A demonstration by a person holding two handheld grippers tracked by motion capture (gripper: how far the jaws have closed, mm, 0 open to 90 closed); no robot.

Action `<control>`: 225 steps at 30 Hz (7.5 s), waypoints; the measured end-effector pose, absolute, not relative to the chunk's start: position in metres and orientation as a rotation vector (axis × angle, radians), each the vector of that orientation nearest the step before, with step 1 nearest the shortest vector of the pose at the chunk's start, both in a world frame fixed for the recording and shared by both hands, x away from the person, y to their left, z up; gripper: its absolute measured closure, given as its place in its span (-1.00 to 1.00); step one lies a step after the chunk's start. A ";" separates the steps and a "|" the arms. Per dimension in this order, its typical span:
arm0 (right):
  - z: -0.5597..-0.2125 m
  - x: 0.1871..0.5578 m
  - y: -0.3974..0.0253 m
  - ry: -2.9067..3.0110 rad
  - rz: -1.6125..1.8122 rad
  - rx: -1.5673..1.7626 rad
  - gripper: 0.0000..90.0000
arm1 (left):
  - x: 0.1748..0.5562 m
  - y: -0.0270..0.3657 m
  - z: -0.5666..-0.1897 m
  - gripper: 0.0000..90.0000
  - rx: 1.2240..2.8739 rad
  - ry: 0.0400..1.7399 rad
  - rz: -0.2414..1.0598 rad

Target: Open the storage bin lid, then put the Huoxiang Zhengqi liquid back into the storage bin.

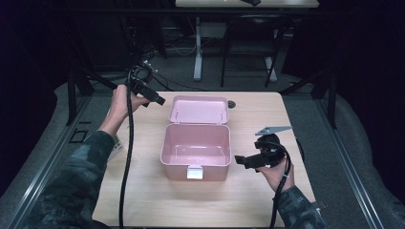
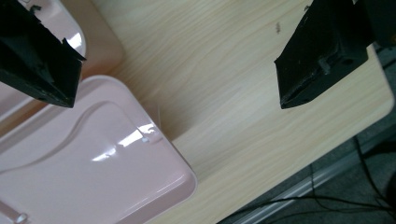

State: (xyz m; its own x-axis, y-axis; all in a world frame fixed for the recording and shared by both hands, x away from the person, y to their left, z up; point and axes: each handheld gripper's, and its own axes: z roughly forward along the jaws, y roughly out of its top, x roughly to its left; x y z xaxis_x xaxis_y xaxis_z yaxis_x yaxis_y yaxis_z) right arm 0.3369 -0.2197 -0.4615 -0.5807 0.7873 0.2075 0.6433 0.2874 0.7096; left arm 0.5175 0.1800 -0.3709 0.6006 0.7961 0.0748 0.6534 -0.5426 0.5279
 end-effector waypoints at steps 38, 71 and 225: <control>-0.508 0.326 -0.250 2.399 0.942 1.372 -1.00 | 0.437 0.279 -0.352 -1.00 2.660 1.083 0.376; -0.512 0.328 -0.245 2.453 0.870 1.325 -1.00 | 0.451 0.315 -0.410 -0.41 2.766 1.260 0.197; -0.513 0.327 -0.242 2.476 0.803 1.293 -1.00 | 0.417 0.170 -0.236 0.42 3.079 0.592 0.399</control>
